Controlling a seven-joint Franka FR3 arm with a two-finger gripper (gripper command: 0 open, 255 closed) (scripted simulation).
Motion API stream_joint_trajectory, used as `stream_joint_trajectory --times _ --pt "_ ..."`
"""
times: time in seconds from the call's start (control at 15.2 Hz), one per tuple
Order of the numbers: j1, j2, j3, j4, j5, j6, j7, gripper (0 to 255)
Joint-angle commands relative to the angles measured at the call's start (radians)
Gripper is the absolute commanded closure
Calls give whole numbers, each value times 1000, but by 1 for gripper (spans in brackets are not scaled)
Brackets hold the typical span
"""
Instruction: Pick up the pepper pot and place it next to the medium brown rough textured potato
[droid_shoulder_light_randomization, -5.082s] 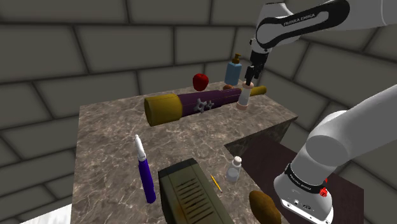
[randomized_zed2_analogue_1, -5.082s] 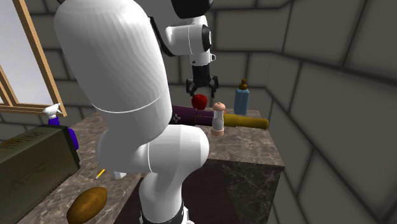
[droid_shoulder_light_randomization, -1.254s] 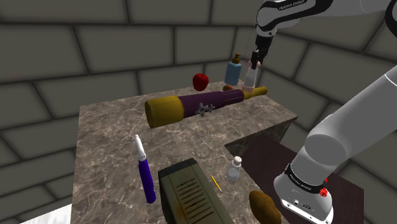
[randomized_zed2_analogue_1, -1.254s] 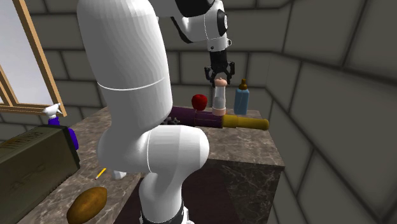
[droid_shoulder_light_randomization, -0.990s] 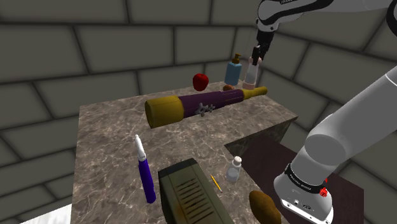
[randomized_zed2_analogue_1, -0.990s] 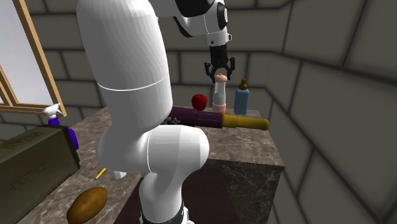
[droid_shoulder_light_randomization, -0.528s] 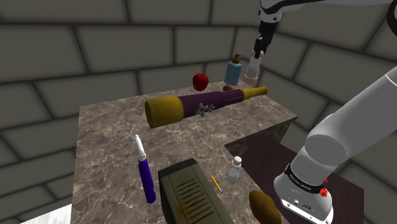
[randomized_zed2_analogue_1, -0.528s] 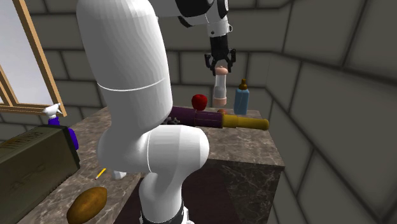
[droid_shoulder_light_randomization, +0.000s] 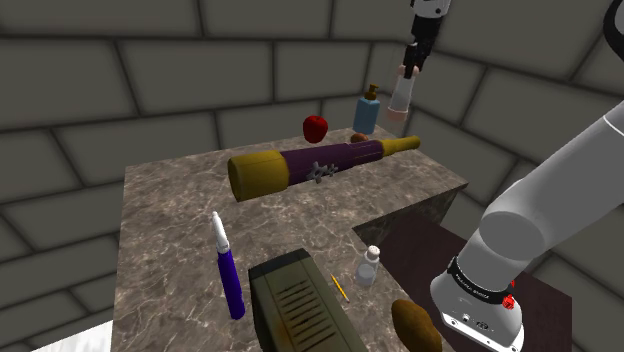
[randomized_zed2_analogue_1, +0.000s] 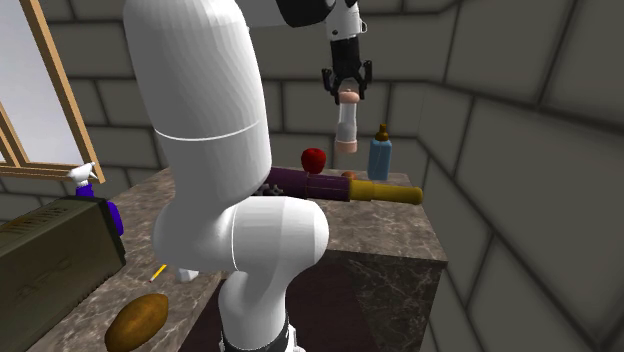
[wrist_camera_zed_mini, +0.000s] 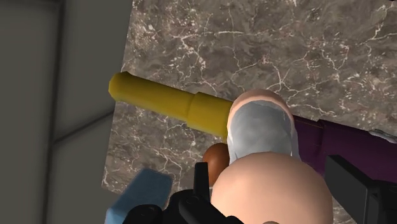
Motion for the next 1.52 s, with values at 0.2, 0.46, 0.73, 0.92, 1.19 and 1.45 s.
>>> stream_joint_trajectory --times 0.2,0.46,0.73,0.92,1.19,1.45 --pt "2 15 1 84 7 -69 -13 255" --pt "16 -81 50 1 -15 -91 53 255" --pt "31 -199 119 -103 -24 -120 137 255" --pt "42 -278 172 -169 -17 -148 198 255" --pt "60 -373 244 -239 6 -189 277 255" --pt "81 -455 319 -291 44 -234 356 255"
